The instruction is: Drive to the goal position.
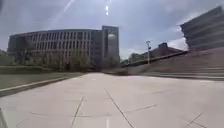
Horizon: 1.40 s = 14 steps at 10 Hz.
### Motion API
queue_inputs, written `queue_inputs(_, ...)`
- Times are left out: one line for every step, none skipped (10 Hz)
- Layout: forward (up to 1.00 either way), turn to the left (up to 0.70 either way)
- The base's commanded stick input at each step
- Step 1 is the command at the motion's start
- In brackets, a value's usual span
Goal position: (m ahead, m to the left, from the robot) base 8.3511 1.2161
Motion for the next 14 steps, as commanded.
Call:
queue_inputs(1.00,0.14)
queue_inputs(1.00,0.28)
queue_inputs(1.00,0.21)
queue_inputs(1.00,0.05)
queue_inputs(1.00,0.00)
queue_inputs(1.00,0.00)
queue_inputs(1.00,0.00)
queue_inputs(1.00,0.00)
queue_inputs(1.00,0.00)
queue_inputs(1.00,0.00)
queue_inputs(1.00,0.00)
queue_inputs(1.00,0.00)
queue_inputs(1.00,0.00)
queue_inputs(1.00,0.07)
